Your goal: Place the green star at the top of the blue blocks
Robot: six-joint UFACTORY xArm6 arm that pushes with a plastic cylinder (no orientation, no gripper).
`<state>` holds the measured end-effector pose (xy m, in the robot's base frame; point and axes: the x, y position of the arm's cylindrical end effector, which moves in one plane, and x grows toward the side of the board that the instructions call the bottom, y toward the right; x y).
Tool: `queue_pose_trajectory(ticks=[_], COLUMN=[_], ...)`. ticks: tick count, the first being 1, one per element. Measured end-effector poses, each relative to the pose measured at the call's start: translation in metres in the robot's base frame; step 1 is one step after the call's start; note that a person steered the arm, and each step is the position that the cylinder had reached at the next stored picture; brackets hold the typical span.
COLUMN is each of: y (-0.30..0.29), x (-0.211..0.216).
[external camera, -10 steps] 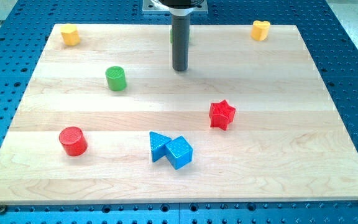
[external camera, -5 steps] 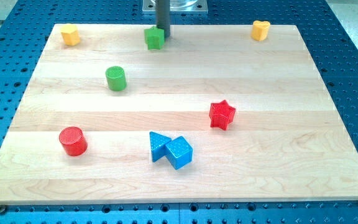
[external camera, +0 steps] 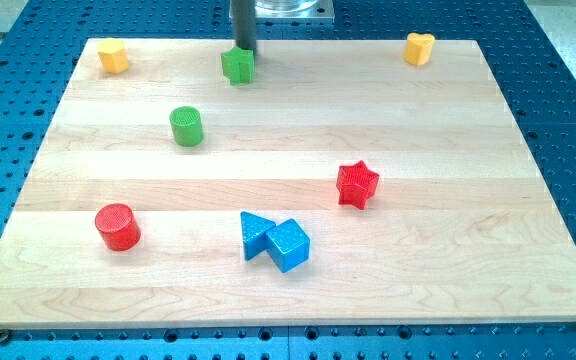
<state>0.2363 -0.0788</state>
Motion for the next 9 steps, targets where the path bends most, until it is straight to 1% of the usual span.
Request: queue_pose_trajectory(ticks=[1,2,3,4,5,6,7,8,9], y=[-0.009,0.013,0.025,0.036,-0.026,0.014,0.014,0.047,0.054], x=[0.084,0.086,0.149,0.183,0.181,0.221,0.188,0.192,0.229])
